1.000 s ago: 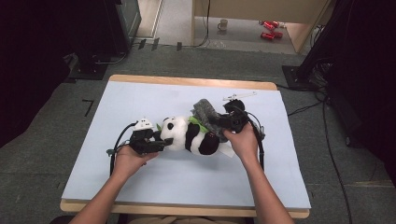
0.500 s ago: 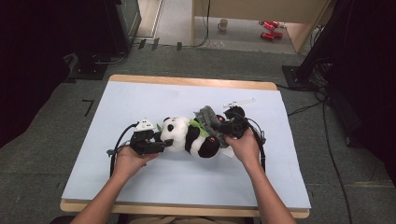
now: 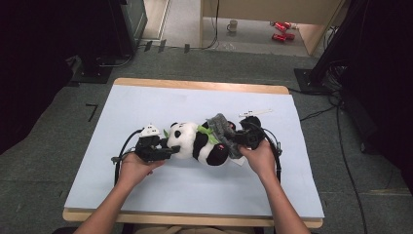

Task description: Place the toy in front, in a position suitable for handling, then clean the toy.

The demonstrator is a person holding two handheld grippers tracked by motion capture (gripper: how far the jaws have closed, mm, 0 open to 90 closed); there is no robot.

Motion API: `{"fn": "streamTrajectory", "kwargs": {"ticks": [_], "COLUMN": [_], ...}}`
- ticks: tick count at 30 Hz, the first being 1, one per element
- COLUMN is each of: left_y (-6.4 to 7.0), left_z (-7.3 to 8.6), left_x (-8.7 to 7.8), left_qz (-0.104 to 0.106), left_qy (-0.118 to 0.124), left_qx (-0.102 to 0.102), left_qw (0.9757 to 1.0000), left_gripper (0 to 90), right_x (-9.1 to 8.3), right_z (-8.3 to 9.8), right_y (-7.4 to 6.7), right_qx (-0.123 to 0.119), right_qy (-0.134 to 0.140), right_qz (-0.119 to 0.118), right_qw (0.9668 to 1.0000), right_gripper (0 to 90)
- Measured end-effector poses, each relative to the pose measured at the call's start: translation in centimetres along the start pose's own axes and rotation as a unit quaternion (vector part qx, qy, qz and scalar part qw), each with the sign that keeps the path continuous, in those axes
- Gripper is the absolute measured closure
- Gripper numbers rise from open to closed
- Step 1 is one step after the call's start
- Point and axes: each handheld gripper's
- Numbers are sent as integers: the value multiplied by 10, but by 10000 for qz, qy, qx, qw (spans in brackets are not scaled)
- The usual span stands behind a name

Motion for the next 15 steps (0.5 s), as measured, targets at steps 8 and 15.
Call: {"fn": "streamTrajectory", "kwargs": {"ticks": [8,15], "left_y": [-1,-2], "left_z": [-1,-2], "left_x": [0,1], "left_qz": [1,19], "left_qy": [-18,-14], "left_qx": [-15,-48], "left_qw": [10000,10000], "left_gripper": [478,479], "right_x": [-4,-9], "right_z": [12,30], "right_y": [3,12], "right_qx": [63,227], "right_qy": [101,58], "right_qz": [-40,-49], "right_qw": [9999,9997], "right_gripper": [780,781]}}
Point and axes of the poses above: each handheld gripper's, and its own axes: x roughly forward along the jaws, z roughly out of its underside, y roughly to its right, and after that the axes turned 10 degrees about -x, right-handed
